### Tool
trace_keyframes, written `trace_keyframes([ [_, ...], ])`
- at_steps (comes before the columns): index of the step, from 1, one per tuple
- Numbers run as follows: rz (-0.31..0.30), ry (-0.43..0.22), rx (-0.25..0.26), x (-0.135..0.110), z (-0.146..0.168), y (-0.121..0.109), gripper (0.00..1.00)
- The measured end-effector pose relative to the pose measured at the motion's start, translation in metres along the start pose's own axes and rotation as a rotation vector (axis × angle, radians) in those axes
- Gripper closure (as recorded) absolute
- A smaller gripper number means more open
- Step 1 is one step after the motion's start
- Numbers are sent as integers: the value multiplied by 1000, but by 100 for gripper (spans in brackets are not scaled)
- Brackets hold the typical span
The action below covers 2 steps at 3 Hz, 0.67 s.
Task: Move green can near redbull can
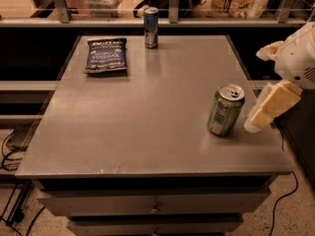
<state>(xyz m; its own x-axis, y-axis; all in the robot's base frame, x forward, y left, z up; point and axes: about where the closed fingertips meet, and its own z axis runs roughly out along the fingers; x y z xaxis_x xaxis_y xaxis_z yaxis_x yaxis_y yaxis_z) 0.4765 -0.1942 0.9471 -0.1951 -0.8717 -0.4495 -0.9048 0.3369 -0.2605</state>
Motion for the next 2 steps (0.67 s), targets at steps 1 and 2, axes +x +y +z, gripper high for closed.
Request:
trace_keyframes([
  [1, 40, -59, -24, 0, 23, -8, 0],
  [2, 58, -61, -57, 4, 44, -9, 18],
])
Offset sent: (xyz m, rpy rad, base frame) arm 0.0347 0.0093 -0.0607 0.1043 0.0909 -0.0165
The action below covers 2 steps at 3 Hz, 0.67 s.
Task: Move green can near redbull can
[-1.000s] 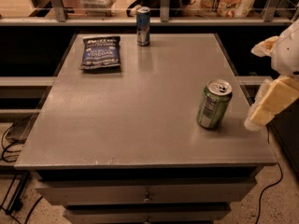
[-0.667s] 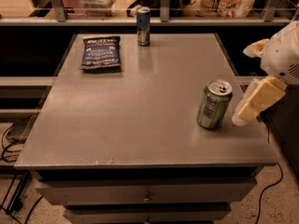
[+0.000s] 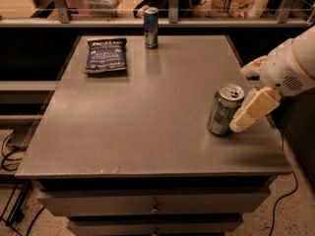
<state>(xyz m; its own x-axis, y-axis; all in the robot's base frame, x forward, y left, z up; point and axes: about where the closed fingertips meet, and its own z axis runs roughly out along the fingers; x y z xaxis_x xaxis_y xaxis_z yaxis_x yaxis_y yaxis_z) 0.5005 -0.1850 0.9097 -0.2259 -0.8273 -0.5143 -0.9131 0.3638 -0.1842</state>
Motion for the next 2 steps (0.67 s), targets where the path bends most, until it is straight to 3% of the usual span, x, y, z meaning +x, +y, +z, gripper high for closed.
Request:
trace_keyframes([
  [2, -41, 26, -56, -8, 21, 8, 64],
])
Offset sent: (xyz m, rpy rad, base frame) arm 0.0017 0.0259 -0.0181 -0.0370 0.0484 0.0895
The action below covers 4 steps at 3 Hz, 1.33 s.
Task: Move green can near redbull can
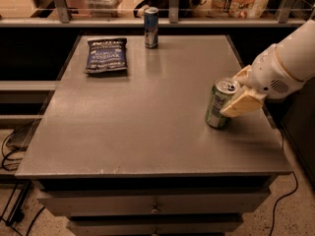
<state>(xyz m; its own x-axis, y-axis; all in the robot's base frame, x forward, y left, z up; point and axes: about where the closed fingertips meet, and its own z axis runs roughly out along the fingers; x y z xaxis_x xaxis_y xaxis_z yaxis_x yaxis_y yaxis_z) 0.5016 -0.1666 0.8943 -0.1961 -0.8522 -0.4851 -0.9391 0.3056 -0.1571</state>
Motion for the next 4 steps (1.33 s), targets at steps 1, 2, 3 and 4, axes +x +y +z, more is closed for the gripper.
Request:
trace_keyframes([
  [1, -35, -12, 1, -15, -6, 1, 87],
  [2, -52, -22, 26, -34, -20, -9, 100],
  [3, -64, -24, 85, -63, -41, -36, 100],
  [4, -65, -24, 85, -63, -41, -36, 100],
])
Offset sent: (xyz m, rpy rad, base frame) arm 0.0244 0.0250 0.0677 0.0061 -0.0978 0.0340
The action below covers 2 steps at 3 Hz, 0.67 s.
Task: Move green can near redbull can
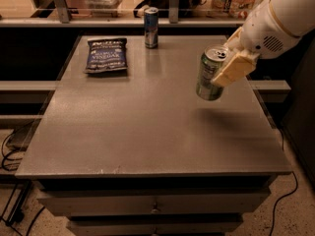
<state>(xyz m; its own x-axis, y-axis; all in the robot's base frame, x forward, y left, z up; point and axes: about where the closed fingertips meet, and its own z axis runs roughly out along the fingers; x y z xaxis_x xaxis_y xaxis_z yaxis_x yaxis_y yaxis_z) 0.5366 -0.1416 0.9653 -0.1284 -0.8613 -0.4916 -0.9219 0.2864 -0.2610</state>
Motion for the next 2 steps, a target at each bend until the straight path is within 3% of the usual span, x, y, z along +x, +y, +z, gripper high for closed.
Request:
trace_keyframes([
  [1, 23, -31, 24, -10, 9, -11, 100],
  [2, 73, -64, 44, -20, 27, -38, 100],
])
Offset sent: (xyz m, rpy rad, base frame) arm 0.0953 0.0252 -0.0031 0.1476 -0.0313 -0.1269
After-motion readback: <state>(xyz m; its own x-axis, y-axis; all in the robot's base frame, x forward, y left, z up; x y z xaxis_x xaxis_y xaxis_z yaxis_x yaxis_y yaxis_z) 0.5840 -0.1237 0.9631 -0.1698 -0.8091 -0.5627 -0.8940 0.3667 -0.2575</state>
